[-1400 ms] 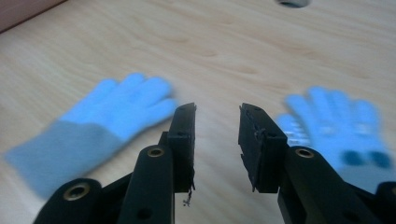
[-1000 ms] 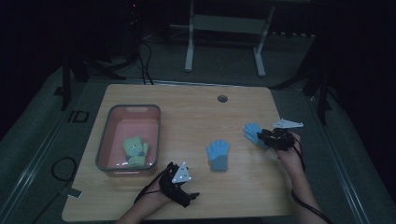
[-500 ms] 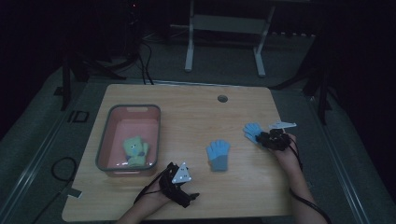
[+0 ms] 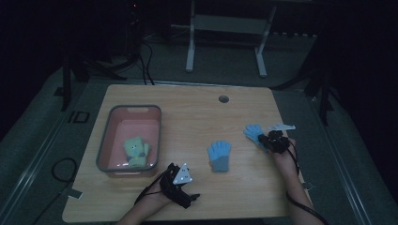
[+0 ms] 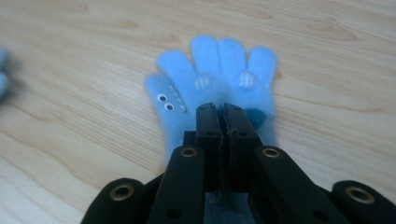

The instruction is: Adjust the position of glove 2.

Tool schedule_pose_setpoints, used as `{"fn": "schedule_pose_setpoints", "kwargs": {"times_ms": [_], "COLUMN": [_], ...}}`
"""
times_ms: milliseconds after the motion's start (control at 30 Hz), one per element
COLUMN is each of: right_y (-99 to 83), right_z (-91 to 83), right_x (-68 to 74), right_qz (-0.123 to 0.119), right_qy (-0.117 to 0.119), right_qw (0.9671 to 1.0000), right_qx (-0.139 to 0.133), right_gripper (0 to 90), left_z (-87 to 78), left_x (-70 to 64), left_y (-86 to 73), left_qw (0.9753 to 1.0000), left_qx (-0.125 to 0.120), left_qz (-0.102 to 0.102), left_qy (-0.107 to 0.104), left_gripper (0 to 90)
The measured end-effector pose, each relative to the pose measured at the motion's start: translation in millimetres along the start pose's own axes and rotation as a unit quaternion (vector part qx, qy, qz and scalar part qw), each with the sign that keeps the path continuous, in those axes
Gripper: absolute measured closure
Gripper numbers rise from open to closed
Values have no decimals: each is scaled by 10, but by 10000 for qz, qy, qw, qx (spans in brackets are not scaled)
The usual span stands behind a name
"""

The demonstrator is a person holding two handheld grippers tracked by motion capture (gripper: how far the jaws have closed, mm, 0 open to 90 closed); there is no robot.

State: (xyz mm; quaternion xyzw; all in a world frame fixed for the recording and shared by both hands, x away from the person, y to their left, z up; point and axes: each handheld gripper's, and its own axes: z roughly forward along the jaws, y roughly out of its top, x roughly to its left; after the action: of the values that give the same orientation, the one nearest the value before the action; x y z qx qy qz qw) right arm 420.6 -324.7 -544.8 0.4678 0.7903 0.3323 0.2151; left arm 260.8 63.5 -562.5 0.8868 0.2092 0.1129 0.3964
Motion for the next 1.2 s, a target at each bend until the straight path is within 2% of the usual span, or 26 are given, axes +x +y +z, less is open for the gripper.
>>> {"fn": "schedule_pose_setpoints", "kwargs": {"times_ms": [67, 100, 167, 233, 267, 333, 467, 533, 667, 967, 1133, 1200], "right_y": [17, 31, 59, 78, 85, 89, 68, 51, -16, -217, -300, -314], "right_z": [-83, -127, -230, -294, -345, -403, -516, -529, -517, -446, -334, -319], "right_x": [54, 83, 179, 254, 300, 348, 472, 567, 707, 810, 797, 786], "right_qz": [318, 456, 637, 713, 778, 963, 1358, 1337, 1390, 1740, 1691, 1676], "right_qy": [-209, -231, -411, -493, -667, -756, -1043, -1187, -1288, -1088, -1051, -1025], "right_qw": [9993, 9987, 9970, 9961, 9946, 9923, 9848, 9835, 9817, 9787, 9799, 9805], "right_qx": [-52, -89, -142, -152, -175, -196, -286, -262, -197, -80, 109, 107], "right_gripper": [870, 870, 870, 870, 870, 870, 870, 870, 869, 867, 824, 813], "left_z": [-2, -1, -3, -8, -8, -5, -7, -9, -13, -12, -14, -14], "left_x": [-2, -3, -3, 3, 3, -1, -5, -3, -9, -12, -12, -11], "left_y": [0, -1, -3, -3, -2, -2, 2, 6, 10, 12, 14, 12], "left_qw": [10000, 10000, 10000, 10000, 10000, 10000, 10000, 10000, 10000, 10000, 10000, 10000], "left_qx": [-5, 0, 9, -17, -15, -5, -25, -26, -22, -5, -13, -3], "left_qz": [11, 4, 14, -3, -1, 1, 2, 12, 36, 60, 70, 65], "left_qy": [4, 5, 3, -5, -1, -8, -11, -7, -7, -8, -15, -9], "left_gripper": [19, 19, 19, 19, 19, 18, 19, 19, 18, 19, 19, 19]}}
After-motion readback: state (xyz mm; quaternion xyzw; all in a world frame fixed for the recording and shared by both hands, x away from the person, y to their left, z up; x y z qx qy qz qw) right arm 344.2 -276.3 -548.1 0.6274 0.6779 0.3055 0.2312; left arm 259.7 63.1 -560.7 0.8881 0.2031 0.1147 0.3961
